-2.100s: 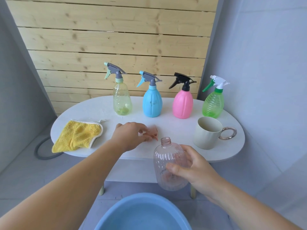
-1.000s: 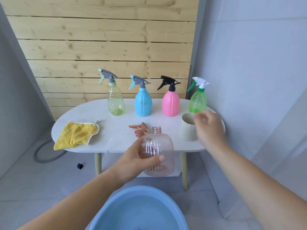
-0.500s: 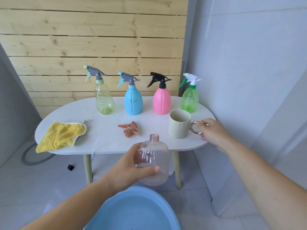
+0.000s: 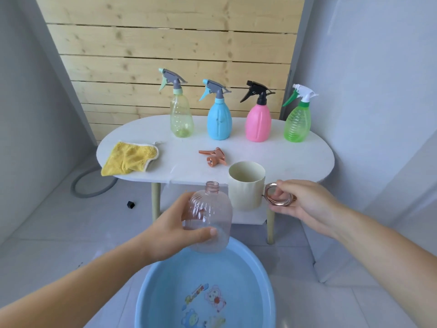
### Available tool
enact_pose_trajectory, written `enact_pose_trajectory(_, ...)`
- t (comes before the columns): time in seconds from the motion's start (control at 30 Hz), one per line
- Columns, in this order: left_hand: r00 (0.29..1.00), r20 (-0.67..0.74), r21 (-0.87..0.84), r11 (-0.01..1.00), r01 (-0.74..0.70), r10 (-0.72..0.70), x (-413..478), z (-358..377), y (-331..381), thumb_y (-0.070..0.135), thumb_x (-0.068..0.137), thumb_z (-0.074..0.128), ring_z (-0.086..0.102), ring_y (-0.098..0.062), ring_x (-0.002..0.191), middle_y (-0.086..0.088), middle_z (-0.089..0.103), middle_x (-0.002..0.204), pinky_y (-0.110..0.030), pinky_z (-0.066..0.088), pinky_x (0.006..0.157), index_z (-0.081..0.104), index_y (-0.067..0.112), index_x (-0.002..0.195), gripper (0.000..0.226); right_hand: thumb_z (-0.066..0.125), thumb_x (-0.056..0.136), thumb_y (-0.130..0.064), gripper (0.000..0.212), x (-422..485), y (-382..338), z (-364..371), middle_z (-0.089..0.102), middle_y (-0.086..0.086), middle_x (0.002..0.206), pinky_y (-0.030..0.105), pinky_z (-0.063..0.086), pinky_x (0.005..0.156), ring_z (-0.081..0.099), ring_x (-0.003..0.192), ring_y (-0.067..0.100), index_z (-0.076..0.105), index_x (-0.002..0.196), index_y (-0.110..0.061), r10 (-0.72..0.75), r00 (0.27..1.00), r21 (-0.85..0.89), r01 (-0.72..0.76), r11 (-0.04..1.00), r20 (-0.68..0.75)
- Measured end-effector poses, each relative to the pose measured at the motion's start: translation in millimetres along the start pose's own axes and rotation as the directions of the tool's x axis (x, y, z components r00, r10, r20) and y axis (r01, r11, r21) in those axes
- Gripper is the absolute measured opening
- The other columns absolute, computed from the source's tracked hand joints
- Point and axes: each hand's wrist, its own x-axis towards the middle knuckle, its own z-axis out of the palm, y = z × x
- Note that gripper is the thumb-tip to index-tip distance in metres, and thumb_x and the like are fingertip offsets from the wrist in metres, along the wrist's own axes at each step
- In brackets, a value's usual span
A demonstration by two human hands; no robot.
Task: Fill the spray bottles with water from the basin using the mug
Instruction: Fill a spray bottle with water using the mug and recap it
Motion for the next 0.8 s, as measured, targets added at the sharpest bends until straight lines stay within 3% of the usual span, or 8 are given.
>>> enact_pose_trajectory(0.1,0.999,-0.005,0.059,0.997,0.044,-0.043,-18.3,-7.1,-24.4,0.022,0.078,0.092,0.067,-0.007,0.117,0.005,0.070,0.122,-0.028,0.059,0.094,0.051,0.034,0.133,0.070,0.057,0.100,-0.014,0.031,1.1,35.3,21.4,0.064,0.004,0.070,0.045,0.055,0.097,0.062,0.085,0.024,0.066,0.073,-0.002,0.057,0.996,-0.115,-0.050,0.992,0.065)
enact_pose_trajectory(0.17,0.997,-0.028,0.088,0.993,0.078,-0.076,-25.0,-9.2,-39.3,0.036,0.069,0.093,0.066,-0.007,0.116,0.005,0.068,0.122,-0.035,0.059,0.099,0.050,0.035,0.131,0.076,0.057,0.099,-0.013,0.024,9.9,61.4,32.2,0.065,0.002,0.073,0.042,0.054,0.098,0.061,0.079,0.018,0.067,0.080,-0.001,0.116,0.990,-0.202,-0.097,0.975,0.086)
enact_pose_trajectory(0.27,0.989,-0.067,0.106,0.985,0.135,-0.128,-29.5,-3.0,-61.5,0.054,0.057,0.088,0.063,-0.006,0.118,0.005,0.065,0.123,-0.040,0.055,0.105,0.047,0.034,0.132,0.088,0.066,0.092,-0.020,0.024,30.3,105.5,42.5,0.072,0.007,0.085,0.041,0.054,0.099,0.062,0.084,0.017,0.074,0.077,-0.003,0.205,0.974,-0.405,-0.150,0.902,0.095)
enact_pose_trajectory(0.37,0.978,-0.094,0.054,0.980,0.190,-0.184,-29.8,12.8,-84.4,0.057,0.052,0.088,0.060,-0.007,0.123,0.004,0.061,0.129,-0.038,0.053,0.107,0.041,0.032,0.137,0.100,0.069,0.089,-0.033,0.027,49.4,145.3,47.1,0.066,0.008,0.087,0.041,0.050,0.101,0.058,0.081,0.018,0.077,0.072,-0.013,0.250,0.965,-0.562,-0.164,0.811,0.079)
enact_pose_trajectory(0.53,0.958,-0.088,0.028,0.961,0.275,-0.271,-31.4,21.8,-121.3,0.058,0.049,0.088,0.060,-0.008,0.124,0.001,0.061,0.129,-0.036,0.054,0.105,0.035,0.035,0.137,0.105,0.067,0.091,-0.038,0.028,67.2,198.8,47.4,0.055,0.003,0.072,0.035,0.054,0.083,0.055,0.070,0.019,0.076,0.077,-0.015,0.321,0.945,-0.626,-0.212,0.751,0.066)
enact_pose_trajectory(0.7,0.936,-0.111,-0.045,0.943,0.331,-0.334,-34.2,15.2,-153.4,0.053,0.051,0.093,0.065,-0.010,0.123,0.004,0.065,0.128,-0.041,0.058,0.101,0.041,0.034,0.136,0.102,0.061,0.097,-0.034,0.030,72.3,235.0,49.6,0.040,-0.006,0.057,0.020,0.029,0.050,0.035,0.054,0.012,0.070,0.075,-0.015,0.303,0.949,-0.709,-0.154,0.689,0.087)
enact_pose_trajectory(0.8,0.924,-0.100,-0.023,0.929,0.368,-0.369,-36.5,17.8,-171.3,0.055,0.049,0.094,0.063,-0.010,0.124,0.005,0.062,0.131,-0.038,0.058,0.100,0.039,0.034,0.142,0.110,0.059,0.098,-0.034,0.040,81.0,253.4,47.3,0.027,-0.002,0.061,0.028,0.022,0.053,0.025,0.056,0.016,0.050,0.063,-0.016,0.247,0.954,-0.761,-0.032,0.647,0.170)
